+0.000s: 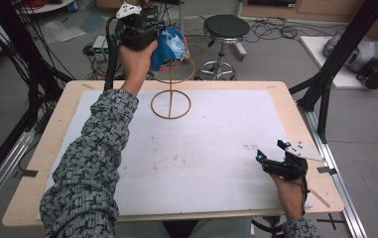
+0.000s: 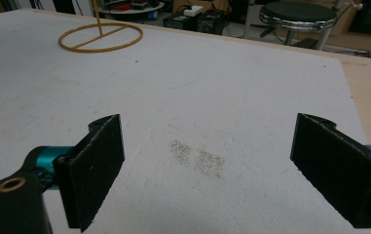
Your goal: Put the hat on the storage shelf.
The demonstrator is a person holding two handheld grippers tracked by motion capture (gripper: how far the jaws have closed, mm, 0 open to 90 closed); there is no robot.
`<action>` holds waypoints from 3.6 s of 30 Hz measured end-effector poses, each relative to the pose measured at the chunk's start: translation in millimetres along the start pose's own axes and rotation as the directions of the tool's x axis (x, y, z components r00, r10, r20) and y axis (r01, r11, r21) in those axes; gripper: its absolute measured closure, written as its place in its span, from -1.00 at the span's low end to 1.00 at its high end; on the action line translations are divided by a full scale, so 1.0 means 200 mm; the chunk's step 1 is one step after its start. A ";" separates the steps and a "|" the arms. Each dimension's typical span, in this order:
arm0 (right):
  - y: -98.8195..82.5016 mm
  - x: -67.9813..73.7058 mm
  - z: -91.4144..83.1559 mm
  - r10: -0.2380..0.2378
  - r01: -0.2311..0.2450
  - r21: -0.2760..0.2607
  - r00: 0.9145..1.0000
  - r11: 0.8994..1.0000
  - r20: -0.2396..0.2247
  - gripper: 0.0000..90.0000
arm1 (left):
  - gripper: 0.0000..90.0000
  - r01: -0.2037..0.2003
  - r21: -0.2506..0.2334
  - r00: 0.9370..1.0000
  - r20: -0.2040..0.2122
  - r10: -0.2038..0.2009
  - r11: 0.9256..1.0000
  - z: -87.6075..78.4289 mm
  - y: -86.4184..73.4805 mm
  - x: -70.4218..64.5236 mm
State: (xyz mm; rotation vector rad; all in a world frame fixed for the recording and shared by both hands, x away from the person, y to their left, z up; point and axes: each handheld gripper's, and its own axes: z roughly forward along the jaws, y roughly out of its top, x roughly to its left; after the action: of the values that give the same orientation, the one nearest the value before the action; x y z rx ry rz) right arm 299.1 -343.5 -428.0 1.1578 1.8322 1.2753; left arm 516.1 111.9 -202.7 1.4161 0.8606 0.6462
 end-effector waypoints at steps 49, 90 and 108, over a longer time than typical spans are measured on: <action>0.00 0.01 0.01 0.001 -0.001 0.009 1.000 1.000 -0.016 -0.75 | 0.98 -0.033 0.147 0.999 0.038 0.028 0.989 0.15 -0.24 -0.16; 0.00 0.01 0.01 -0.008 0.009 0.010 1.000 1.000 -0.019 -0.75 | 0.32 -0.176 0.138 0.984 0.047 0.171 0.975 0.03 -0.23 -0.15; 0.01 0.03 0.03 -0.028 0.029 0.011 0.999 1.000 -0.025 -0.75 | 0.09 -0.173 0.120 0.984 -0.018 0.176 0.978 -0.43 -0.24 -0.01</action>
State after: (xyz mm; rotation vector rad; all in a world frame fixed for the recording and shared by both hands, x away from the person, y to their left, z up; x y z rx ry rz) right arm 303.2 -335.1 -427.6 1.1222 1.8700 1.2705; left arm 439.3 154.8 -246.1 1.6051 0.8128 0.7602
